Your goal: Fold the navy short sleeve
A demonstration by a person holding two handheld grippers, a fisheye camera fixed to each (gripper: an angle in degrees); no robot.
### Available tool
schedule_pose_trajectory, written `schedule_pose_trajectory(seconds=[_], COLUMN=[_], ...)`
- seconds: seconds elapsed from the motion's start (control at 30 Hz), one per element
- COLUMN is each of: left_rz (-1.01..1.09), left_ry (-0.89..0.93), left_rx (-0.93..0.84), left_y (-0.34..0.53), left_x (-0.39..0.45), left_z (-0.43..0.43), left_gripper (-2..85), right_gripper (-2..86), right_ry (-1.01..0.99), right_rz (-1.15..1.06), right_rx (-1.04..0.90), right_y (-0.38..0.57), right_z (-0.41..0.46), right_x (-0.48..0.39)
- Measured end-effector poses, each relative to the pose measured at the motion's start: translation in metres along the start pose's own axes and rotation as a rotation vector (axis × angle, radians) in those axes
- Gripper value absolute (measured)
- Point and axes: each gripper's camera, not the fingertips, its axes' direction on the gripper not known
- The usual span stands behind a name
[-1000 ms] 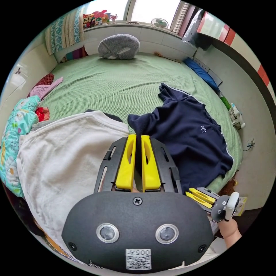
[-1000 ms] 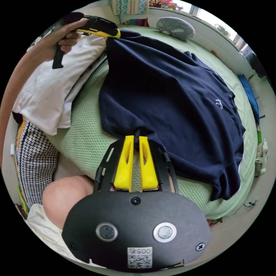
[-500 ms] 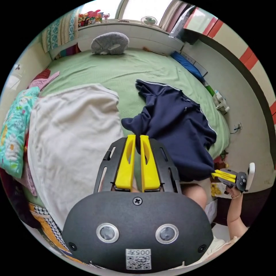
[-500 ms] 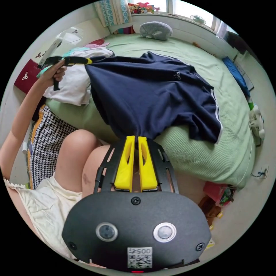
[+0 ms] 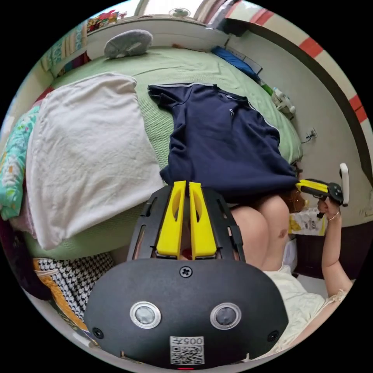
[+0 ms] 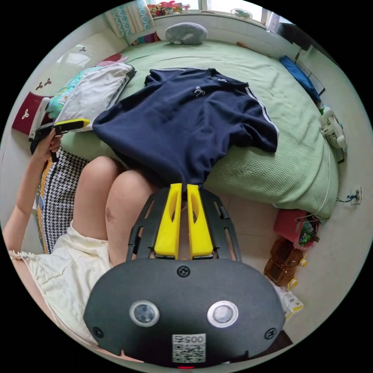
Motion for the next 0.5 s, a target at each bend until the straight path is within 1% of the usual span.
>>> schedule_pose_trajectory(seconds=[0.1,0.2,0.33,0.5], left_rz=[0.048,0.077,0.084,0.107], left_ry=[-0.079,-0.137,-0.123,-0.154], left_rx=[0.015,0.033,0.048,0.113], left_y=[-0.006,-0.022,-0.060,-0.125], left_x=[0.018,0.031,0.045,0.065], left_z=[-0.010,-0.013,-0.003,0.018], left_gripper=[4.3,5.2,7.1,10.7], right_gripper=[0.2,2.0,5.4,6.0], right_ry=[0.013,0.027,0.030,0.054], right_rz=[-0.003,0.035,0.122,0.206], right_rx=[-0.023,0.003,0.042,0.087], right_y=[-0.001,-0.006,-0.026,-0.066], right_z=[0.005,0.000,-0.007,-0.011], right_x=[0.003,0.013,0.039,0.081])
